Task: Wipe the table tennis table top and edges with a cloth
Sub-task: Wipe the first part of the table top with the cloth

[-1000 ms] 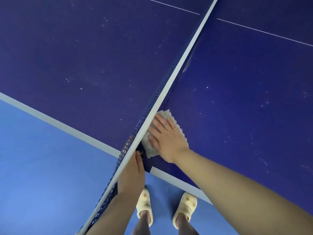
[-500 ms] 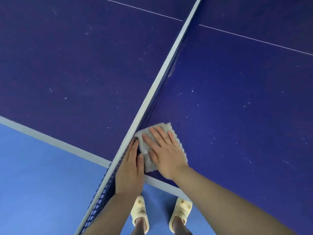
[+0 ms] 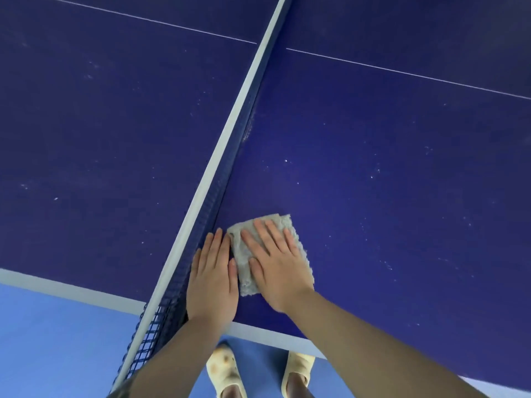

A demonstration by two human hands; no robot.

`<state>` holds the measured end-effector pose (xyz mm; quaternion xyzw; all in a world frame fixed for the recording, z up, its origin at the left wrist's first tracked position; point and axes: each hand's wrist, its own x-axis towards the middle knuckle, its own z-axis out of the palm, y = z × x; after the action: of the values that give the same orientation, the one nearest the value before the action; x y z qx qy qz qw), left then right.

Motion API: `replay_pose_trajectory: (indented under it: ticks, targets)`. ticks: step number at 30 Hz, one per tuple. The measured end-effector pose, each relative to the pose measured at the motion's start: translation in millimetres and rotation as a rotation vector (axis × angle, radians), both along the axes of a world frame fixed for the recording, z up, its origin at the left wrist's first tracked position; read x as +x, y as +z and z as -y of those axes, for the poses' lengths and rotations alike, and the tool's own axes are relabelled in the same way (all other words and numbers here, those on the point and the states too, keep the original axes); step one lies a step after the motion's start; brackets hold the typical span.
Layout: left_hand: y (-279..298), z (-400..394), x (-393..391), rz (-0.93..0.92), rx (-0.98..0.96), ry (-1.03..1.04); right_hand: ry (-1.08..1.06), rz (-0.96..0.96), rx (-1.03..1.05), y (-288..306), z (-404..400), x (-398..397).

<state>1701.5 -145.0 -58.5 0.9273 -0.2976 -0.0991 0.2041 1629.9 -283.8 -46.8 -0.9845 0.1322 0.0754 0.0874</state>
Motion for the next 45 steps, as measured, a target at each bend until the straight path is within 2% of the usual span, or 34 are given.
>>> replay_pose_trajectory:
  ticks: [2,4,7,10,13,17,21,24,26,31,34,38,41,45]
  targets:
    - [-2.9,3.0,0.3,0.046,0.058,0.003,0.011,-0.042,0.025,0.9,22.1,23.8]
    - [-3.2,9.0,3.1,0.072,0.104,0.009,-0.075,-0.069,0.002,0.6,49.3,31.0]
    - [-2.6,18.3,12.5,0.064,0.129,-0.015,-0.224,-0.023,-0.094,-2.5,66.3,-1.3]
    - [-0.6,24.0,18.9,0.071,0.138,-0.048,-0.263,0.028,-0.107,-3.4,41.3,-40.0]
    - [0.5,27.9,25.6,0.060,0.114,-0.028,-0.153,0.027,-0.045,-2.5,31.1,-31.9]
    - [7.9,38.3,41.4,-0.025,0.008,0.115,0.076,-0.001,-0.036,-3.2,64.0,28.8]
    - [17.9,45.4,47.0,-0.105,0.005,0.224,0.016,-0.037,-0.033,-4.2,107.0,50.1]
    - [23.1,46.6,46.2,-0.141,0.027,0.224,-0.022,0.026,-0.087,-5.6,95.1,24.4]
    - [22.3,46.3,46.0,-0.146,0.021,0.215,0.043,0.053,-0.051,-7.6,78.2,21.0]
    - [17.3,56.4,58.4,-0.115,0.042,0.202,0.192,0.008,0.064,3.5,87.5,109.4]
    - [7.2,67.3,77.9,-0.062,0.097,0.097,0.097,-0.047,0.009,3.4,123.4,143.6]
    - [-0.7,82.8,97.1,-0.017,0.127,0.042,-0.025,-0.019,-0.044,1.3,147.5,109.6]
    - [-2.7,89.5,104.7,-0.060,0.086,0.096,0.053,-0.002,-0.013,1.8,128.8,96.9]
    - [-4.1,89.2,105.3,-0.073,0.107,0.113,0.181,0.028,0.063,7.2,125.7,159.6]
